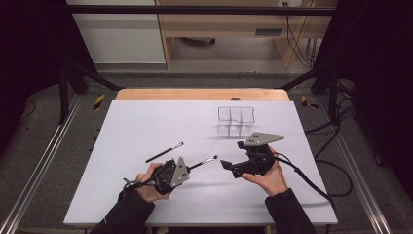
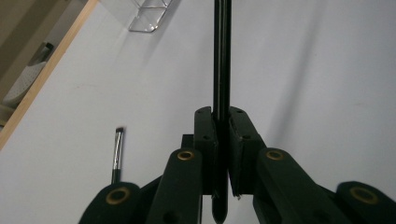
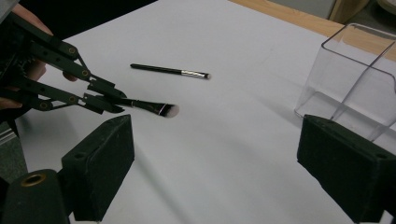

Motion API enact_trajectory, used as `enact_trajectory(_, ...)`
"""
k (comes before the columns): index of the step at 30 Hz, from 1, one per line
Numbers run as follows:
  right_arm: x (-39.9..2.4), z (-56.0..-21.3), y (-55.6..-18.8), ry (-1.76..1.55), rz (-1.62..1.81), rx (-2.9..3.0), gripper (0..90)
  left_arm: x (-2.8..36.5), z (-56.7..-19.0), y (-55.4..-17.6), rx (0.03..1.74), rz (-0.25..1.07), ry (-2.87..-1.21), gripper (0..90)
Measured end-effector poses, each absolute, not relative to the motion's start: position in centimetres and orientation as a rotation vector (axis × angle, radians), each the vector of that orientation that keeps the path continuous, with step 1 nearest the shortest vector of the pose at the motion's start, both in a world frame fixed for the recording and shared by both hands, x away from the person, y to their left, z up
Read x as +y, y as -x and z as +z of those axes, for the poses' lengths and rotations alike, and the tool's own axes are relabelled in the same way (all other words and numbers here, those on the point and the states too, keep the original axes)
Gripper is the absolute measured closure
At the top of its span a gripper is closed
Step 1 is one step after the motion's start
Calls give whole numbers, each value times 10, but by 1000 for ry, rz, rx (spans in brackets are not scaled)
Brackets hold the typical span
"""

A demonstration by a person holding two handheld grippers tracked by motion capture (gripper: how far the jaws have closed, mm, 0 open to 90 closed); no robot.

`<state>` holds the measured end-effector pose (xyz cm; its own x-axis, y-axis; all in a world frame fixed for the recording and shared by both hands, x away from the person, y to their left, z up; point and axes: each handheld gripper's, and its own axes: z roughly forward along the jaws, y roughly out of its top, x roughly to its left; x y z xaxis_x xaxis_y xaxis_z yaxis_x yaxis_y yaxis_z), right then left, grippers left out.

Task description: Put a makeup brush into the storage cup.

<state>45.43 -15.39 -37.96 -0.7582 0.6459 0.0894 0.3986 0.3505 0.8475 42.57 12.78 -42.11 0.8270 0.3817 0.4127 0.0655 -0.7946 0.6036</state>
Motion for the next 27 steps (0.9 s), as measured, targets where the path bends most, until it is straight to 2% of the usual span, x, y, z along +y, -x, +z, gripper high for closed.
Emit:
enact_trajectory(11, -159, -391, -450, -993, 1446, 2304, 91, 135, -421, -428, 490, 642, -2306, 826)
enact_trajectory(27, -147, -401, -449, -1052, 1540, 2173, 123, 138, -426, -426, 701, 567, -2087, 826)
